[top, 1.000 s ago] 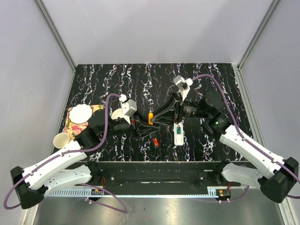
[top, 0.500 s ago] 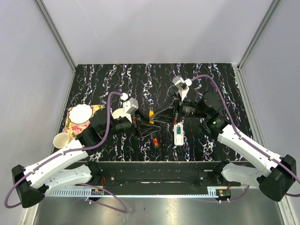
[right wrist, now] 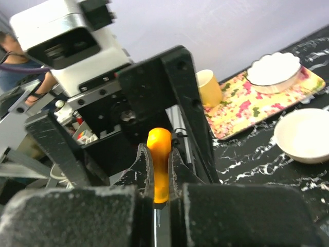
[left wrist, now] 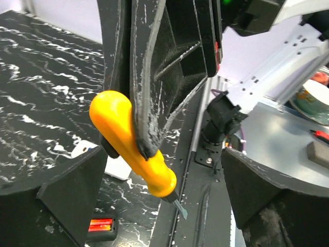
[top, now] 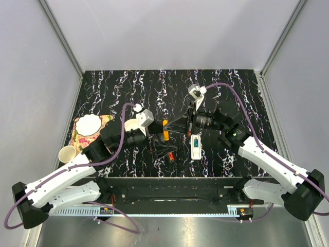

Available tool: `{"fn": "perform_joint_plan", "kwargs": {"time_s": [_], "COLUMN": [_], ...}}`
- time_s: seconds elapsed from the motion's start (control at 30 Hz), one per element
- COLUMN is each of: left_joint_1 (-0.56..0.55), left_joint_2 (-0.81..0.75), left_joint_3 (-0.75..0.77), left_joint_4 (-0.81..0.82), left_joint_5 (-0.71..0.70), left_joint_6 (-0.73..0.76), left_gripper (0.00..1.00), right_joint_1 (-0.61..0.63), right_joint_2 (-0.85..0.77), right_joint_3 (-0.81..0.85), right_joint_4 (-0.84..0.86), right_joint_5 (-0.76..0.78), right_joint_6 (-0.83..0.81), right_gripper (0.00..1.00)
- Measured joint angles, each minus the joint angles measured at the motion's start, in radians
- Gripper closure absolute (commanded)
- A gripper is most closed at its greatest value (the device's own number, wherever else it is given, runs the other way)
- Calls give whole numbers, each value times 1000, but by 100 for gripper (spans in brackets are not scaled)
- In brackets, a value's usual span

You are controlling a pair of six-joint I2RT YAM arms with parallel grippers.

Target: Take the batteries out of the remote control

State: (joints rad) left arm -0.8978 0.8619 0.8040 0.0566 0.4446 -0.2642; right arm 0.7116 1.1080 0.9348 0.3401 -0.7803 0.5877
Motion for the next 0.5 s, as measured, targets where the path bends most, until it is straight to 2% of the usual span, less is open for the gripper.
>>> {"fn": "perform_joint_plan", "kwargs": {"time_s": [0.27, 0.5], "left_joint_1": [0, 0], "left_joint_2": [-137, -218], "left_joint_3": [-32, -109], "left_joint_4": [-175, -236], "left_joint_5": [-147, -234], "left_joint_6": [90, 126], "left_gripper": [1, 1], "right_joint_1": [0, -54], "right_joint_2": [-18, -40], "right_joint_3": [0, -45], "right_joint_4": [-199, -285], "right_joint_5": [202, 344], "right_joint_6": [-79, -89], "right_gripper": [100, 100]}}
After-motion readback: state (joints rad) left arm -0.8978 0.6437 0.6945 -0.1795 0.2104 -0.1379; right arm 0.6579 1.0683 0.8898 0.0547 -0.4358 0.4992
